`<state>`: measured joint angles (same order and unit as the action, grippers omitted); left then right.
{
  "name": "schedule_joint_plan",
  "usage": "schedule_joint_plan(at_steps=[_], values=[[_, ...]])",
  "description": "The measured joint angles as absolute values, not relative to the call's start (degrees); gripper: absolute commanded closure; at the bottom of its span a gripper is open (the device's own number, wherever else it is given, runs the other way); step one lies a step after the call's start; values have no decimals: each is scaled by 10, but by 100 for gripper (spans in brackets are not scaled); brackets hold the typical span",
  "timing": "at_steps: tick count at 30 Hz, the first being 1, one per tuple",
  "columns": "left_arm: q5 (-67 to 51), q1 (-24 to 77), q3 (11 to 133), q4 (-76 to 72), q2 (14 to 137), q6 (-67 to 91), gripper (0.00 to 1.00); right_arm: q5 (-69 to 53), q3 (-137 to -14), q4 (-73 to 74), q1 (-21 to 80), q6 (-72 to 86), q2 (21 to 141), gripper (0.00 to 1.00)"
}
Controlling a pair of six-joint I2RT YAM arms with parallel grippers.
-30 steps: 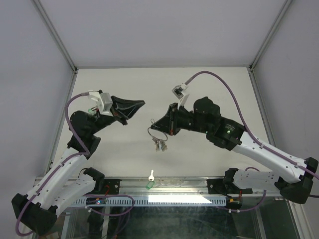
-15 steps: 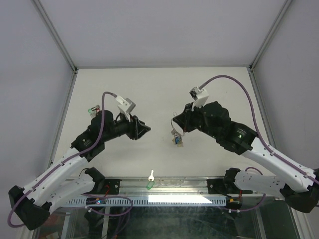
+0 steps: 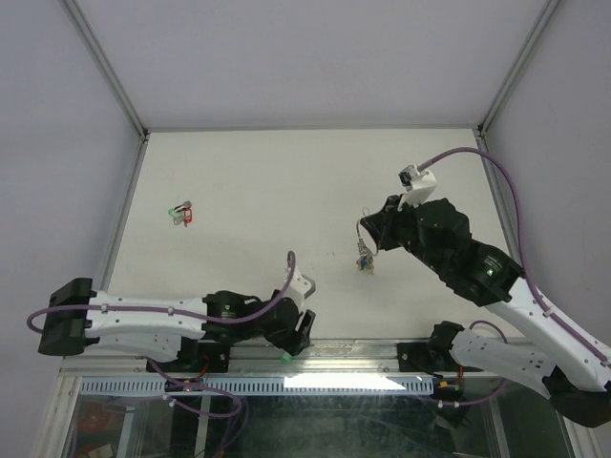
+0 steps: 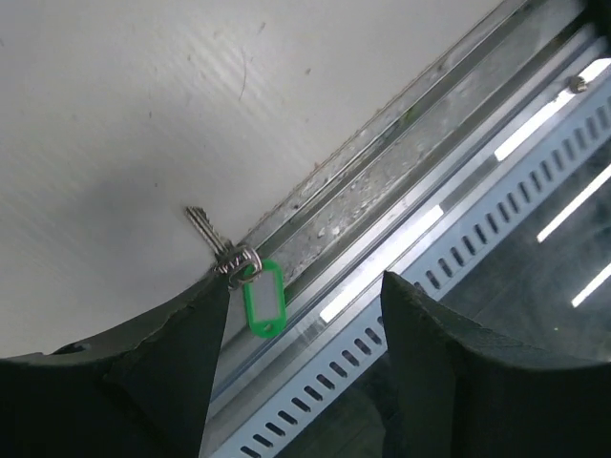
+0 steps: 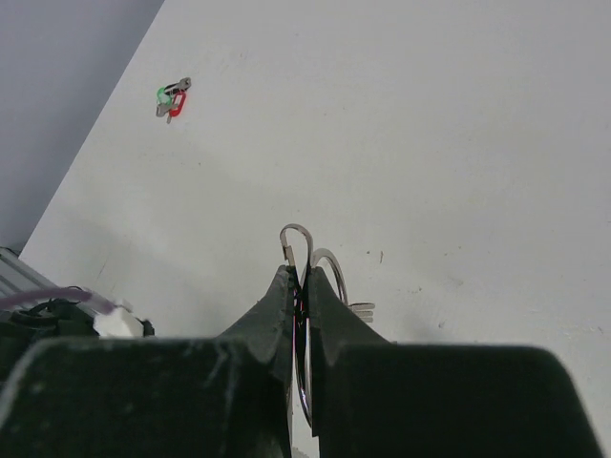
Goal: Put the keys on the keyring
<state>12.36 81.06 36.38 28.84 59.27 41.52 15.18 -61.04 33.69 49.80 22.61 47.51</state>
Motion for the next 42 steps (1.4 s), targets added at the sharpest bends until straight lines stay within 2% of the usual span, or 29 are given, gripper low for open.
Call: schedule_joint_plan(at_steps=[7,17,30,36,42], values=[[197,895,399,358,717,531,37,150,-604,346,497,228,473,100],[224,900,403,357,758,569,48,141,-600,347,497,229,473,100],[218,900,399,350,799,579,53,128,-600,347,496,231,481,100],[216,900,399,354,803,578,65,125,-600,347,496,235,482,100],[213,900,407,357,816,576,91,122,-600,347,496,237,482,100]])
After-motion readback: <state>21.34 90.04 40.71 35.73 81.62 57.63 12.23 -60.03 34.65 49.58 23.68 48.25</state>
